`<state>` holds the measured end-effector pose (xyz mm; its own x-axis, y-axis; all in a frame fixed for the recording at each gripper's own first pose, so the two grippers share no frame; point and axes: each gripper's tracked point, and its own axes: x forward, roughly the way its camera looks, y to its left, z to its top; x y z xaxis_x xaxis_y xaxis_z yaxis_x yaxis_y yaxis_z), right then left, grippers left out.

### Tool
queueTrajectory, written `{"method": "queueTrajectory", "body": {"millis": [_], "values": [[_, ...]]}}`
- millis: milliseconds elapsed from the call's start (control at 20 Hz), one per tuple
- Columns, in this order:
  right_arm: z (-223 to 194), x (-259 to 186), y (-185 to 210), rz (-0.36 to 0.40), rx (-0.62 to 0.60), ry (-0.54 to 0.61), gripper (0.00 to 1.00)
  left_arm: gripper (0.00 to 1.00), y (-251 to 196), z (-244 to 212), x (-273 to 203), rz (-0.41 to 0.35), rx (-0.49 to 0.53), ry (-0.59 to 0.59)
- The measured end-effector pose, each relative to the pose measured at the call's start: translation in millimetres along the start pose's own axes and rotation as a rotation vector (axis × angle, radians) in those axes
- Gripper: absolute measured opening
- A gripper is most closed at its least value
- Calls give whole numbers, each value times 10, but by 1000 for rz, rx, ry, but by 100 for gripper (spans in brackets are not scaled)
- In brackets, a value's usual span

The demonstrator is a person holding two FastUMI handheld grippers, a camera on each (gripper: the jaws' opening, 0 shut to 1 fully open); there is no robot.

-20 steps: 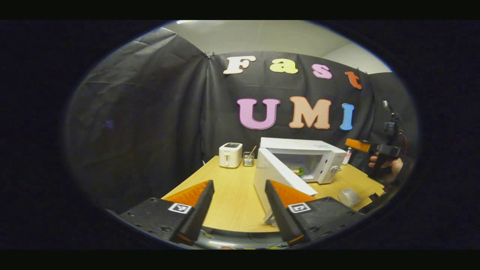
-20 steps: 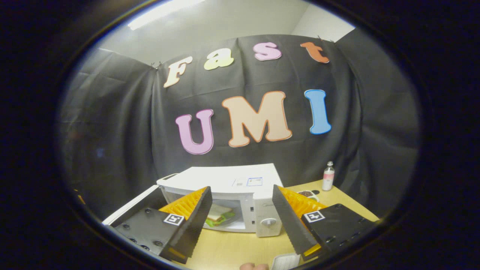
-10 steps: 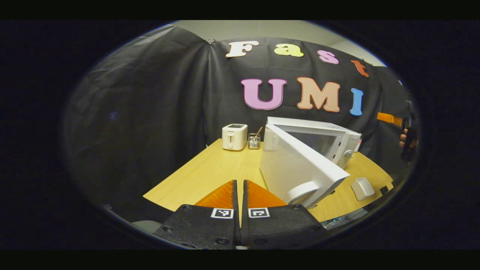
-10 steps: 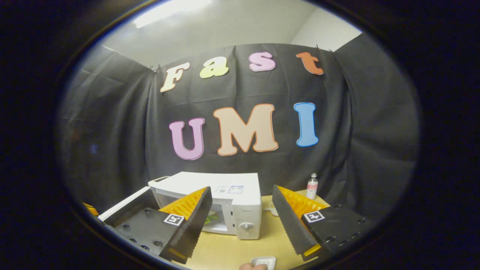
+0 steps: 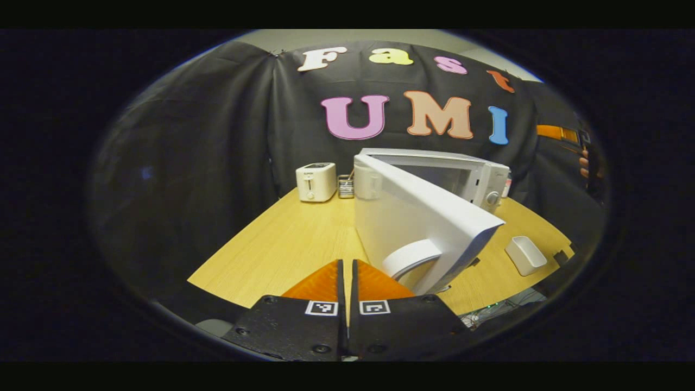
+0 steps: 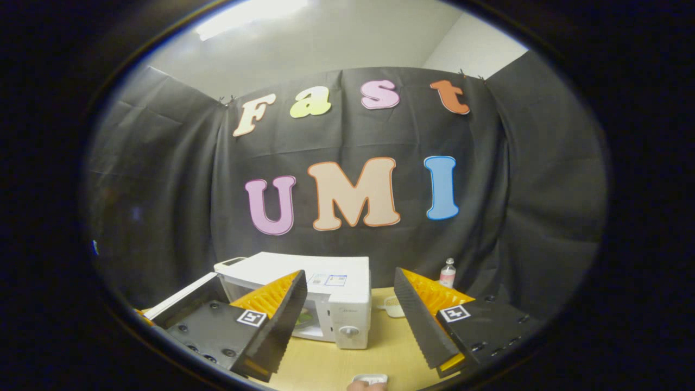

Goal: Open the microwave oven with the left hand, put the food in, and close the microwave oven.

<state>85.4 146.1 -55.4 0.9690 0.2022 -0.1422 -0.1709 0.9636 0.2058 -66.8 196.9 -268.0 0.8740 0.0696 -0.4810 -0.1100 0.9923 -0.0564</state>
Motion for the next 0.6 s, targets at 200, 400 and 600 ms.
{"method": "queueTrajectory", "body": {"millis": [200,400,600], "values": [[20,-27,3,13,4,-2,91,0,-217,31,79,-54,11,4],[32,-13,-71,6,20,7,92,0,-557,111,217,-123,34,-4],[87,-12,-222,-18,22,3,91,0,-891,183,345,-186,86,-24]]}}
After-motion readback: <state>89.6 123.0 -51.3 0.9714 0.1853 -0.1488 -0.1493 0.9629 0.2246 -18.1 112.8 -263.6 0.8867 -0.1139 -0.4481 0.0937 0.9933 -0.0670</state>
